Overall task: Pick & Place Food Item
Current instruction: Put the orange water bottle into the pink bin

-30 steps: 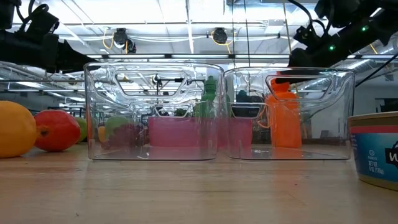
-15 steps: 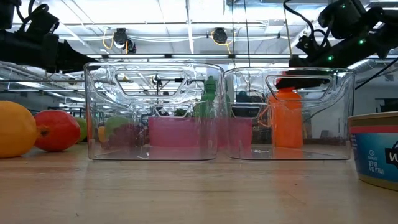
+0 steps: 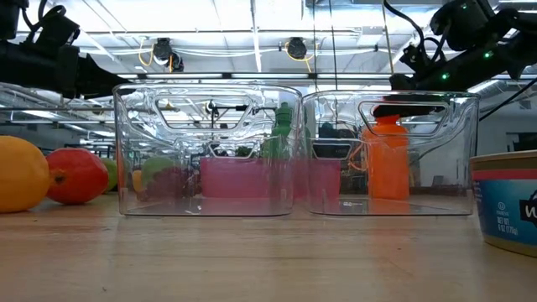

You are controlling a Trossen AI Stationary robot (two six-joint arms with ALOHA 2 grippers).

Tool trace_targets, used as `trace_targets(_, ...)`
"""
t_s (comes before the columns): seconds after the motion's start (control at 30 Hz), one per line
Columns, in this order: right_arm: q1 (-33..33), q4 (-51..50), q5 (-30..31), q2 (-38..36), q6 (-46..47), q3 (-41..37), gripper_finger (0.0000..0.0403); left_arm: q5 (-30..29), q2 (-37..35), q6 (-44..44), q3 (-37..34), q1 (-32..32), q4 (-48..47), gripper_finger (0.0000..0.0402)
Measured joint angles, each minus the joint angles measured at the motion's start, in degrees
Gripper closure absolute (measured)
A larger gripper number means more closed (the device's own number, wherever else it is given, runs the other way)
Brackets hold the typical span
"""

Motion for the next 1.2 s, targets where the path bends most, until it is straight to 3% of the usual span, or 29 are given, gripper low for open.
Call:
trace_targets(0.33,0.09,12.97,-0.17,-0.32,-3.0,0.43,0.0183,0.0,-0.01,0.0,0.0,-0.01,0.0,0.0128)
trace_targets(0.5,0.09,12.82,-0.42,-0.42,-3.61,5.37,0.0176,0.0,0.01,0.0,0.0,0.01,0.0,0.0128)
trace_targets(0.7,0.13,13.61,-10.16,0.62,0.55,10.23,0.0195,0.0,-0.01,0.0,0.0,-0.01,0.0,0.0128)
trace_targets(0.93,0.11,13.34,-13.73,7.98,1.33,12.82,0.0179,-0.02,-0.02,0.01,0.0,-0.01,0.0,0.0128)
trace_targets(1.2,0.15,12.81,-16.9,19.23,1.36,18.33,0.0193,0.0,0.01,0.0,0.0,0.01,0.0,0.0128)
